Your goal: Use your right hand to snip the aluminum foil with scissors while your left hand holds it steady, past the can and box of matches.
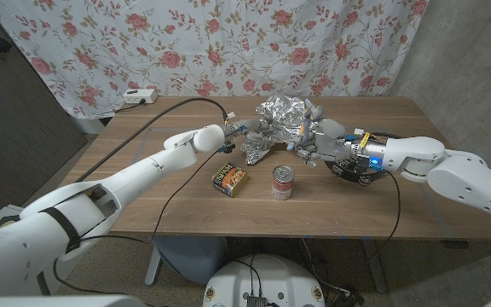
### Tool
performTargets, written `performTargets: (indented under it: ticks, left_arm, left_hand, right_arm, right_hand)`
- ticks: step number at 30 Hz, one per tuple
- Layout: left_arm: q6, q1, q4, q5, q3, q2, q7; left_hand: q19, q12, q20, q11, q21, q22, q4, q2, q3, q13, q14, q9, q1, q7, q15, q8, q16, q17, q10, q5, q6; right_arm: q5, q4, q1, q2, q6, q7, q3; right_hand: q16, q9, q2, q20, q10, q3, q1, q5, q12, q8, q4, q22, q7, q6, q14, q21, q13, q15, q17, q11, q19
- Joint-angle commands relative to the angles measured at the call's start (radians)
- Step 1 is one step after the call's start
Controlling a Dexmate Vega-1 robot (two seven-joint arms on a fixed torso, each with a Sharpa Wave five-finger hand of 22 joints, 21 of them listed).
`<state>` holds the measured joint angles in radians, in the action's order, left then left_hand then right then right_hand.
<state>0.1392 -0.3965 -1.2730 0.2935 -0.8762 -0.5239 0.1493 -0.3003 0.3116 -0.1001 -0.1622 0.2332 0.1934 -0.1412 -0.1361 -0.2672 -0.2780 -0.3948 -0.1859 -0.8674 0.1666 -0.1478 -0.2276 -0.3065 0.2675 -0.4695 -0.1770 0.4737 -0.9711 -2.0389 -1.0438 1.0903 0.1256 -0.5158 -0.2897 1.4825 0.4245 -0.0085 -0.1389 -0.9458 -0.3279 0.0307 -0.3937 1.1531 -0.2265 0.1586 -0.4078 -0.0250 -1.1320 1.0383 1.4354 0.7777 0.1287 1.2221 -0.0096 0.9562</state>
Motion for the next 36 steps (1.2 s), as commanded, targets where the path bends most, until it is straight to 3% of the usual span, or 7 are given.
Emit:
performTargets:
  ticks: [1, 6, 9, 11, 12, 27, 36]
  left_arm:
    - [0.014, -0.01, 0.005, 0.005, 0.009, 0.005, -0.036]
    - [-0.004, -0.017, -0.003, 0.01, 0.011, 0.008, -0.05]
    - [-0.012, -0.034, -0.011, 0.01, 0.021, 0.01, -0.087]
    - [-0.014, -0.045, -0.019, 0.009, 0.028, 0.008, -0.108]
    - [-0.016, -0.048, -0.023, 0.009, 0.03, 0.007, -0.112]
    - [0.013, -0.134, -0.061, 0.025, 0.08, -0.005, -0.304]
    - [0.025, -0.166, -0.065, 0.062, 0.092, -0.001, -0.407]
  left_hand:
    - [-0.018, 0.028, -0.001, -0.011, 0.009, 0.006, -0.013, -0.011, -0.008, -0.015, -0.035, -0.002, -0.025, 0.0, -0.007, -0.008, -0.034, 0.022, -0.04, -0.005, 0.023]
    - [-0.073, 0.158, 0.023, -0.046, 0.032, 0.015, -0.031, -0.02, -0.025, -0.121, -0.168, -0.013, -0.123, -0.036, -0.032, -0.012, -0.195, 0.143, -0.172, -0.007, 0.138]
    - [-0.138, 0.312, 0.035, -0.05, 0.071, 0.033, -0.036, -0.016, -0.026, -0.286, -0.218, -0.065, -0.255, -0.07, -0.06, -0.047, -0.368, 0.318, -0.217, -0.009, 0.259]
    - [-0.146, 0.494, 0.026, -0.045, 0.102, 0.054, -0.031, -0.029, -0.032, -0.498, -0.243, -0.144, -0.376, -0.072, -0.068, -0.08, -0.471, 0.446, -0.208, -0.011, 0.286]
    - [-0.152, 0.514, 0.03, -0.044, 0.109, 0.057, -0.029, -0.026, -0.029, -0.527, -0.256, -0.159, -0.389, -0.065, -0.074, -0.092, -0.487, 0.462, -0.202, -0.01, 0.295]
    - [-0.158, 0.525, 0.03, -0.032, 0.137, 0.069, -0.005, -0.044, -0.063, -0.599, -0.272, -0.247, -0.408, -0.083, -0.076, -0.187, -0.445, 0.447, -0.16, -0.006, 0.351]
    - [-0.17, 0.513, 0.036, -0.033, 0.151, 0.073, -0.003, -0.042, -0.081, -0.601, -0.278, -0.269, -0.408, -0.09, -0.081, -0.2, -0.426, 0.443, -0.159, -0.01, 0.34]
  right_arm:
    - [-0.004, 0.005, 0.002, -0.006, 0.003, 0.001, 0.0]
    - [-0.009, 0.004, -0.003, -0.007, 0.003, 0.009, 0.005]
    - [-0.009, 0.004, -0.006, -0.006, 0.003, 0.012, 0.007]
    - [-0.015, 0.005, -0.007, -0.007, 0.005, 0.012, 0.008]
    - [-0.014, 0.004, -0.008, -0.007, 0.005, 0.014, 0.009]
    - [-0.018, -0.007, -0.021, 0.003, -0.002, 0.006, 0.02]
    - [-0.019, -0.02, -0.017, 0.013, 0.016, 0.006, 0.017]
  right_hand:
    - [0.006, 0.004, 0.01, -0.04, -0.001, -0.005, 0.003, 0.0, 0.008, -0.007, -0.004, -0.005, -0.084, 0.039, -0.03, 0.009, 0.004, 0.08, 0.002, 0.0, -0.008]
    - [0.005, 0.004, 0.012, -0.041, 0.001, -0.005, 0.004, 0.001, 0.008, -0.007, -0.005, 0.003, -0.083, 0.041, -0.032, 0.006, 0.001, 0.08, 0.0, -0.003, -0.006]
    - [0.005, 0.002, 0.013, -0.041, 0.001, -0.004, 0.004, 0.002, 0.008, -0.007, -0.005, 0.003, -0.084, 0.039, -0.032, 0.007, -0.004, 0.08, 0.0, -0.004, -0.006]
    - [0.005, 0.002, 0.013, -0.042, 0.002, -0.004, 0.004, 0.002, 0.009, -0.006, -0.005, 0.004, -0.084, 0.039, -0.032, 0.006, -0.002, 0.08, 0.0, -0.005, -0.006]
    - [0.006, 0.002, 0.014, -0.042, 0.002, -0.004, 0.005, 0.002, 0.009, -0.006, -0.005, 0.005, -0.083, 0.039, -0.031, 0.006, -0.003, 0.08, 0.0, -0.004, -0.006]
    - [-0.002, 0.0, 0.021, -0.042, 0.005, -0.003, 0.005, 0.004, 0.014, -0.006, -0.004, 0.008, -0.083, 0.038, -0.032, 0.009, -0.008, 0.081, -0.005, -0.002, -0.007]
    - [-0.006, 0.001, 0.02, -0.042, 0.003, -0.005, 0.006, 0.006, 0.013, -0.007, -0.005, 0.011, -0.083, 0.037, -0.031, 0.011, -0.02, 0.081, -0.006, -0.004, -0.008]
